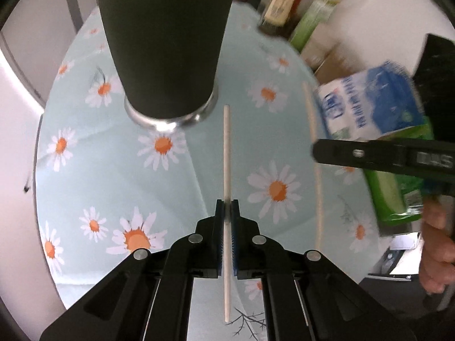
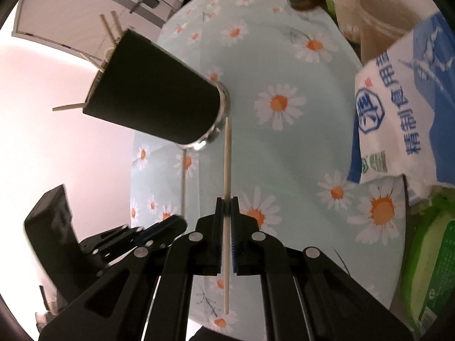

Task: Organize utensils
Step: 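Lift both chopsticks upright over the black holder with both grippers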

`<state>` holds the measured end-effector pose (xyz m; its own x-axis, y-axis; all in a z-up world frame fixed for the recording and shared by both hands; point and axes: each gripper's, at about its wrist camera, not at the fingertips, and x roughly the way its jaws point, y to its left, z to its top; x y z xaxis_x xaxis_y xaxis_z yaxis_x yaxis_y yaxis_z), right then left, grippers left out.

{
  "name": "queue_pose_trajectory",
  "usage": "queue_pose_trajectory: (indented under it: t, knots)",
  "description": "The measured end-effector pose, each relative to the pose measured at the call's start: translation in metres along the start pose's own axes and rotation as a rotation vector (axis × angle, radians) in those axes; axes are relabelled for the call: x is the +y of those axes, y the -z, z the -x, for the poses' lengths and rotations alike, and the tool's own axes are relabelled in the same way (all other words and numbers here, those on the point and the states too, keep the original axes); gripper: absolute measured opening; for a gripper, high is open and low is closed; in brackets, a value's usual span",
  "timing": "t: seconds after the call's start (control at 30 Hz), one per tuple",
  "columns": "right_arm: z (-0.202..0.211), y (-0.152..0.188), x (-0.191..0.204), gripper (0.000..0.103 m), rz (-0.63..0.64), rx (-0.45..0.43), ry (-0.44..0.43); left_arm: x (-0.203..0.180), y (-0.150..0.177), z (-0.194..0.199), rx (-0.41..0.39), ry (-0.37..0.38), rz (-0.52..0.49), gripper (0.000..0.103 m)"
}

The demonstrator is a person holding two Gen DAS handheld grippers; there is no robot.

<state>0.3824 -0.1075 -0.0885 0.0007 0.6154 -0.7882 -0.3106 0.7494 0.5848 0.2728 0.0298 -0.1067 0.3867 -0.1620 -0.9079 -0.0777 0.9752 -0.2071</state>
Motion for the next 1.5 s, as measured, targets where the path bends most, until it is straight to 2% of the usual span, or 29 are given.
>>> queue_pose_trajectory:
  t: [0.13,0.3,0.4,0.57,0.83,1.1,1.27,1.5]
  knots:
    - [0.004,0.001,0.007,0.006,0.028,-0.044,-0.020,0.000,0.005,0.025,-0.094,0.059,0.014,0.003]
    - [0.024,0.008,0.031,0.006,0.157,-0.150,-0.032,0.010,0.018,0.067,-0.252,0.160,-0.017,0.003]
    - [0.041,0.013,0.049,0.006,0.242,-0.238,-0.029,0.005,0.013,0.083,-0.357,0.216,-0.038,0.003]
    - [0.058,0.014,0.072,0.006,0.316,-0.360,-0.038,0.010,0.006,0.105,-0.499,0.256,-0.068,0.003]
    - [0.072,0.010,0.099,0.006,0.373,-0.479,-0.074,0.038,-0.001,0.139,-0.681,0.295,-0.060,0.003]
    - [0.088,-0.008,0.121,0.006,0.394,-0.575,-0.084,0.062,-0.023,0.157,-0.780,0.357,-0.048,0.003]
    - [0.101,-0.019,0.138,0.006,0.427,-0.664,-0.060,0.075,-0.036,0.166,-0.820,0.350,-0.044,0.003]
    - [0.109,-0.035,0.151,0.006,0.439,-0.734,-0.078,0.090,-0.055,0.174,-0.882,0.350,-0.026,0.003]
